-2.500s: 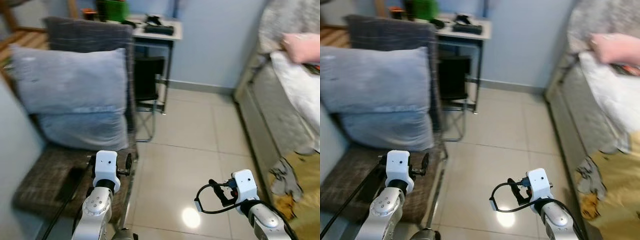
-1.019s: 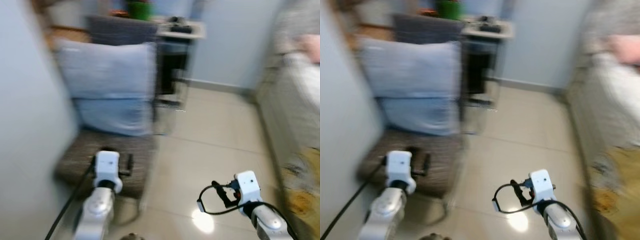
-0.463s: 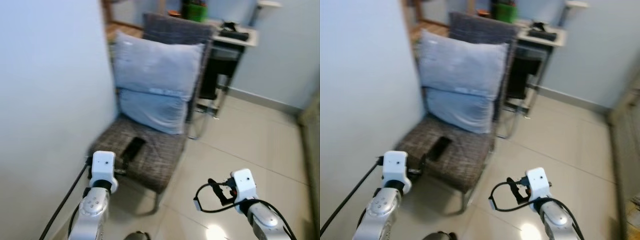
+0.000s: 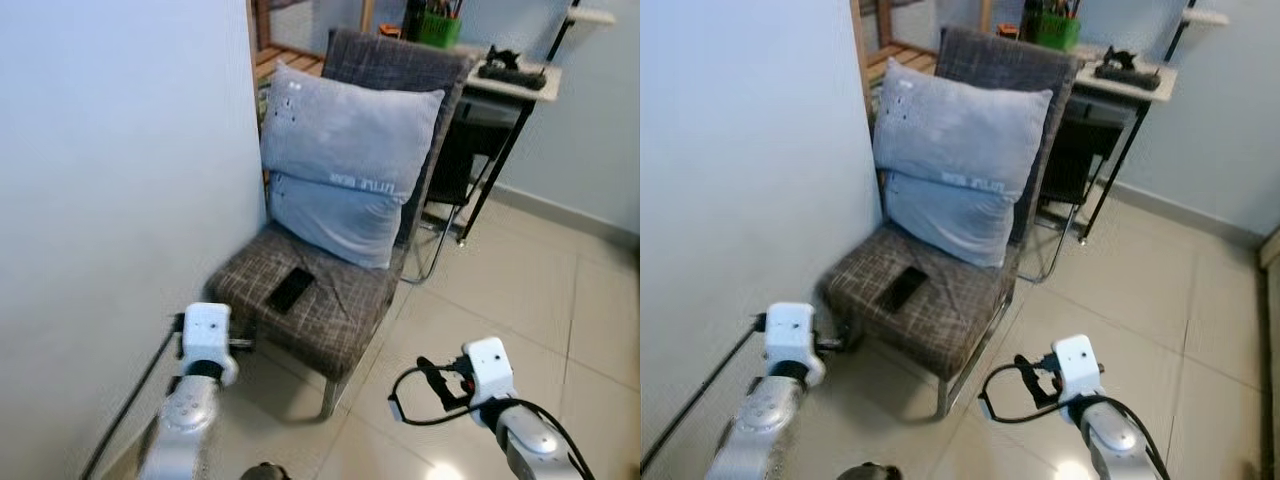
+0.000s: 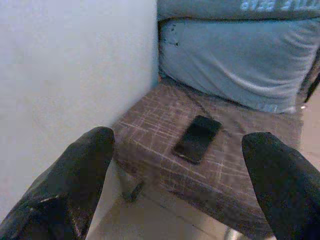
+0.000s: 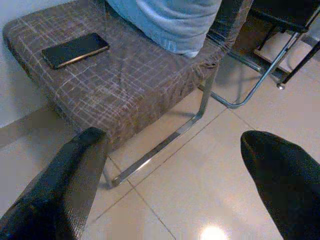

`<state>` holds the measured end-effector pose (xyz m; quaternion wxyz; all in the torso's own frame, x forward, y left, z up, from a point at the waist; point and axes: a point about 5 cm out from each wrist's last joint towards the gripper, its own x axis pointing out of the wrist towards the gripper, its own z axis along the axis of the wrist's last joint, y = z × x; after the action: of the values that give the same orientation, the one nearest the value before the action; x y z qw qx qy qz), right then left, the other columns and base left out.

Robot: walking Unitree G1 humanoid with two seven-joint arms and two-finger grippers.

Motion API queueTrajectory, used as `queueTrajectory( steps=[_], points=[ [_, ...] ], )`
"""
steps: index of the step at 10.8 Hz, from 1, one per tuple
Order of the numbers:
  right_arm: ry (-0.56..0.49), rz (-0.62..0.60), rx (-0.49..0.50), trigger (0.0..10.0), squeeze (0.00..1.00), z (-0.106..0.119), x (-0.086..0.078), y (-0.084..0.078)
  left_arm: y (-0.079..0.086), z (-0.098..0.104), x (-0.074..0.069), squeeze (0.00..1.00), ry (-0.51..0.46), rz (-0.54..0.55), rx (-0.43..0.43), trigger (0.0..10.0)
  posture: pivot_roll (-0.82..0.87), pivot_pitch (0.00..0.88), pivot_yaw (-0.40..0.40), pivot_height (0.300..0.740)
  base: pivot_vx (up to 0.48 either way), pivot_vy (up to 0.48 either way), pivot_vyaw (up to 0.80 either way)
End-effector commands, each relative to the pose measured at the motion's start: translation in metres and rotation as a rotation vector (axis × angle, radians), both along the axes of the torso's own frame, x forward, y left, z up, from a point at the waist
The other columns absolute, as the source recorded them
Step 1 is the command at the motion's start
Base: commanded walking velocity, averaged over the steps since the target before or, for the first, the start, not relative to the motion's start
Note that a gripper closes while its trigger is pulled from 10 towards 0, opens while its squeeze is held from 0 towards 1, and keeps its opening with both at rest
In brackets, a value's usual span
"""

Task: Clean up the room

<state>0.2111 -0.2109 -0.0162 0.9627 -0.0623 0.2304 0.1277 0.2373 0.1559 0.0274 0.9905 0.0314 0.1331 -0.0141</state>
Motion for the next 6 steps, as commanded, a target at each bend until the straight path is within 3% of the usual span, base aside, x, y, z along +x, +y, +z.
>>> queueTrajectory(
  steps=[1, 3, 4, 5, 6],
  points=[
    [-0.119, 0.447, 0.136, 10.0, 0.00, 0.066, 0.102, 0.175, 0.030, -0.001, -0.017, 0.00, 0.019, 0.268, 0.029, 10.0, 0.47, 0.000, -0.269, 0.740, 0.000, 0.000, 0.00],
    [-0.131, 0.515, 0.170, 10.0, 0.00, 0.078, 0.103, 0.202, 0.038, 0.003, -0.031, 0.00, 0.004, 0.313, 0.089, 10.0, 0.54, 0.000, -0.322, 0.740, 0.000, 0.000, 0.00],
    [-0.148, 0.556, 0.155, 10.0, 0.00, 0.085, 0.106, 0.211, 0.043, -0.004, -0.030, 0.00, 0.019, 0.359, 0.081, 10.0, 0.56, 0.000, -0.372, 0.740, 0.000, 0.000, 0.00],
    [-0.149, 0.571, 0.145, 10.0, 0.00, 0.083, 0.104, 0.207, 0.037, -0.009, -0.034, 0.00, 0.029, 0.376, 0.079, 10.0, 0.57, 0.000, -0.385, 0.740, 0.000, 0.000, 0.00],
    [-0.145, 0.584, 0.144, 10.0, 0.00, 0.083, 0.104, 0.206, 0.039, -0.003, -0.030, 0.00, 0.000, 0.410, 0.062, 10.0, 0.60, 0.000, -0.400, 0.740, 0.000, 0.000, 0.00]
  ],
)
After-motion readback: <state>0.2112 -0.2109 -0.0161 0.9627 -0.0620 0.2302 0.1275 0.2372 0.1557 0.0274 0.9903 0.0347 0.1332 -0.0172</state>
